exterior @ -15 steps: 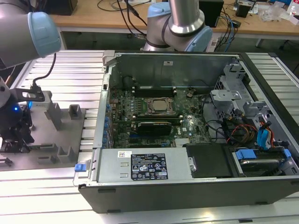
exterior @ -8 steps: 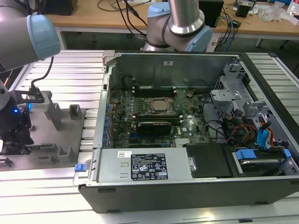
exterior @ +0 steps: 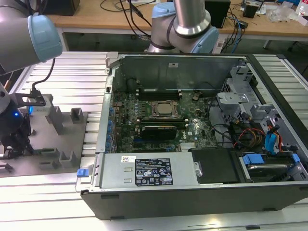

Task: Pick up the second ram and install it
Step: 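Pick up the second ram and move it above second insertion slot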

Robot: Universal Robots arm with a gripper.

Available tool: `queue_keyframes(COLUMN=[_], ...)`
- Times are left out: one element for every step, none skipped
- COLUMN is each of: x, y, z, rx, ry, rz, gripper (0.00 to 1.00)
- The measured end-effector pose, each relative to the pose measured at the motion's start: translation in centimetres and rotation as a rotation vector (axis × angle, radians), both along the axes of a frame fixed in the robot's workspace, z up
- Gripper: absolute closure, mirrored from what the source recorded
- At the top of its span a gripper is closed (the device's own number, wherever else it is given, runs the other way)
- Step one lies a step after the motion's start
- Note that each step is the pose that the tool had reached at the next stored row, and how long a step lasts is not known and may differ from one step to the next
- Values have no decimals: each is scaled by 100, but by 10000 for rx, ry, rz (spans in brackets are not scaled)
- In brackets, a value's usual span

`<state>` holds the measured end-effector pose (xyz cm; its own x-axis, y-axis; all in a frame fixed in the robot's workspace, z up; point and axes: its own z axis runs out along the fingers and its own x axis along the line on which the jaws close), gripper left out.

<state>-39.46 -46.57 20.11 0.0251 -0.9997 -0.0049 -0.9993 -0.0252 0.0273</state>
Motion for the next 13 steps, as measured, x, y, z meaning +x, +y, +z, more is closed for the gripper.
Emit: queue_keyframes(x=[0,0,0,0,0,0,0,0,0,0,0,0,0], y=[0,0,0,0,0,0,0,0,0,0,0,0,0], z=[0,0,0,0,0,-1,0,-1,-1,-1,-1,-1,-1], rx=[0,0,1,1,1,1,1,1,1,0,1,0,0], ry=[1,0,-1,0,-1,0,0,0,0,0,0,0,0], rz=[2,4,5,7,9,15,21,22,23,25,26,29,29], gripper=[84,86,86,86,86,86,86,86,86,86,86,86,86])
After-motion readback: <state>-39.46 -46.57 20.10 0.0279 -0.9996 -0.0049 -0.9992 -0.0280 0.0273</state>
